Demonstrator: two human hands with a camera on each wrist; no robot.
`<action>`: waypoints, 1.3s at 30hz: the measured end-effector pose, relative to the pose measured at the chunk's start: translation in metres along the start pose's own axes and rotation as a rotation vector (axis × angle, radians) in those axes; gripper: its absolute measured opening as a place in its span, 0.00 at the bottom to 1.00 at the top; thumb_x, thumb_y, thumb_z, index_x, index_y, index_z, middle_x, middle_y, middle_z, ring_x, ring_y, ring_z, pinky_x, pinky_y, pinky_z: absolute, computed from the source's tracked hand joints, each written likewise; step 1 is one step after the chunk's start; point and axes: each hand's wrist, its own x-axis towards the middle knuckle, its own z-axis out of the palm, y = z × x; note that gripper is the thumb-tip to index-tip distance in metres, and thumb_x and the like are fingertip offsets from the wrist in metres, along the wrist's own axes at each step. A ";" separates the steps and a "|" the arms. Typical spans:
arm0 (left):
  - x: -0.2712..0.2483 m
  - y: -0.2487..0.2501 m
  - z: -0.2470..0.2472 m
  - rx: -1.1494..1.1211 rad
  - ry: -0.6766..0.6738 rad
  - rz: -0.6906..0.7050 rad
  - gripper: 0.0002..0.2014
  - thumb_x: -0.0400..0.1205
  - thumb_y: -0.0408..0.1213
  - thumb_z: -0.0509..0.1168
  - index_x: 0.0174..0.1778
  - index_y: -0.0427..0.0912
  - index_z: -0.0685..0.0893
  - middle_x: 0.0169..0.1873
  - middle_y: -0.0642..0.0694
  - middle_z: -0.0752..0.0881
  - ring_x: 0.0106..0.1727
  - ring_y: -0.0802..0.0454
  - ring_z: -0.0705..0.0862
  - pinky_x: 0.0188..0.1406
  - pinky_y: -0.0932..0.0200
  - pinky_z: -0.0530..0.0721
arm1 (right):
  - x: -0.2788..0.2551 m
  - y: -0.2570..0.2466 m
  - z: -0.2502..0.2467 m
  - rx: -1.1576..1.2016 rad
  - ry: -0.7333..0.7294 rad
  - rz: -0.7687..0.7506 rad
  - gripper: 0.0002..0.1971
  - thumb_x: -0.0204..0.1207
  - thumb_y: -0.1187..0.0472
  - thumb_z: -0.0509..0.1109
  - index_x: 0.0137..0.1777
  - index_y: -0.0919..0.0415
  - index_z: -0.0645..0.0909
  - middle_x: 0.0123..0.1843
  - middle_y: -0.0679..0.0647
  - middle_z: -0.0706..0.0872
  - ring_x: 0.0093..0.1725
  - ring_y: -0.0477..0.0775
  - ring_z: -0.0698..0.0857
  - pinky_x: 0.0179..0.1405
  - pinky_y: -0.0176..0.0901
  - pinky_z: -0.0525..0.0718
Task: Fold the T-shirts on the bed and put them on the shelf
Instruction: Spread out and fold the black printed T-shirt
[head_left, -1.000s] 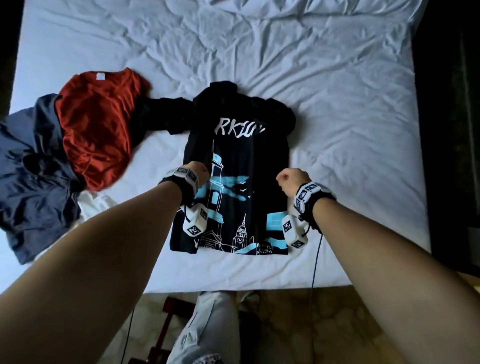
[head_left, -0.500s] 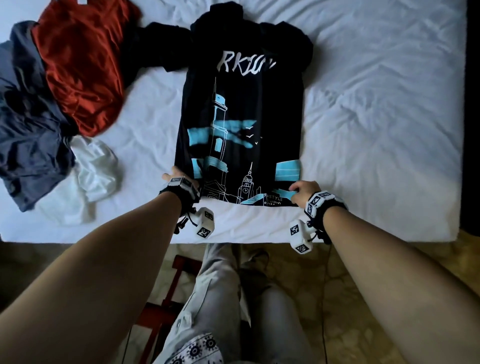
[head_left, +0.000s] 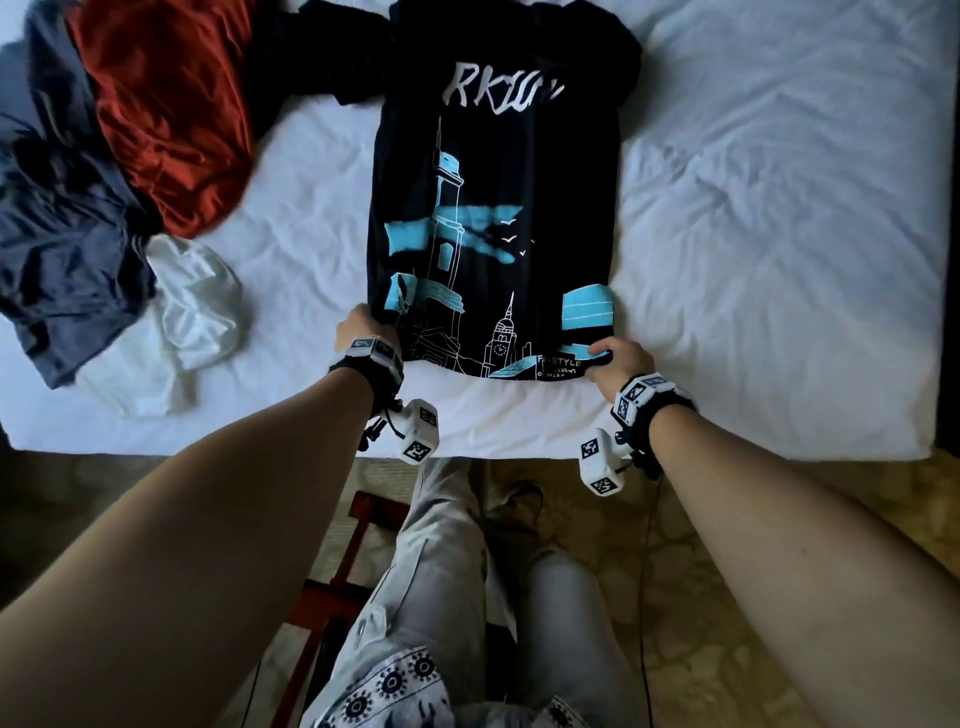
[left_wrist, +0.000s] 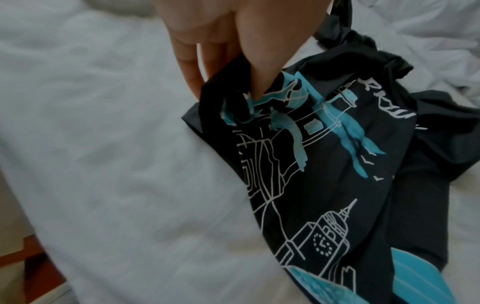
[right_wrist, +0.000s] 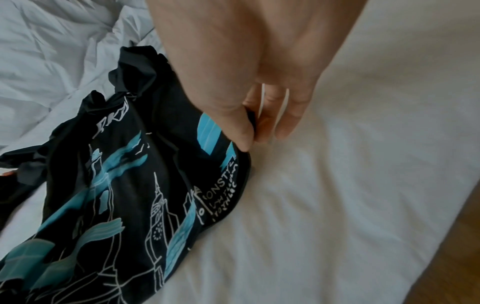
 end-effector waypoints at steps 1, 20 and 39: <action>-0.002 0.000 -0.004 -0.029 0.019 0.001 0.17 0.83 0.48 0.61 0.56 0.36 0.81 0.52 0.33 0.85 0.48 0.34 0.82 0.41 0.51 0.77 | -0.002 -0.003 -0.002 0.011 0.025 -0.011 0.13 0.73 0.65 0.73 0.58 0.54 0.86 0.57 0.59 0.88 0.49 0.57 0.85 0.46 0.37 0.78; -0.077 0.047 -0.101 -0.600 0.101 0.301 0.19 0.79 0.38 0.63 0.64 0.47 0.67 0.37 0.45 0.82 0.30 0.48 0.80 0.29 0.56 0.80 | -0.067 -0.076 -0.104 0.237 0.432 -0.092 0.16 0.77 0.67 0.62 0.63 0.57 0.81 0.59 0.63 0.87 0.58 0.65 0.85 0.57 0.49 0.82; -0.160 0.101 -0.256 -0.206 0.370 0.377 0.19 0.86 0.39 0.53 0.64 0.34 0.83 0.60 0.31 0.85 0.60 0.31 0.83 0.58 0.46 0.81 | -0.168 -0.148 -0.251 0.299 0.673 -0.192 0.14 0.79 0.60 0.60 0.55 0.59 0.87 0.58 0.64 0.88 0.57 0.67 0.85 0.57 0.49 0.82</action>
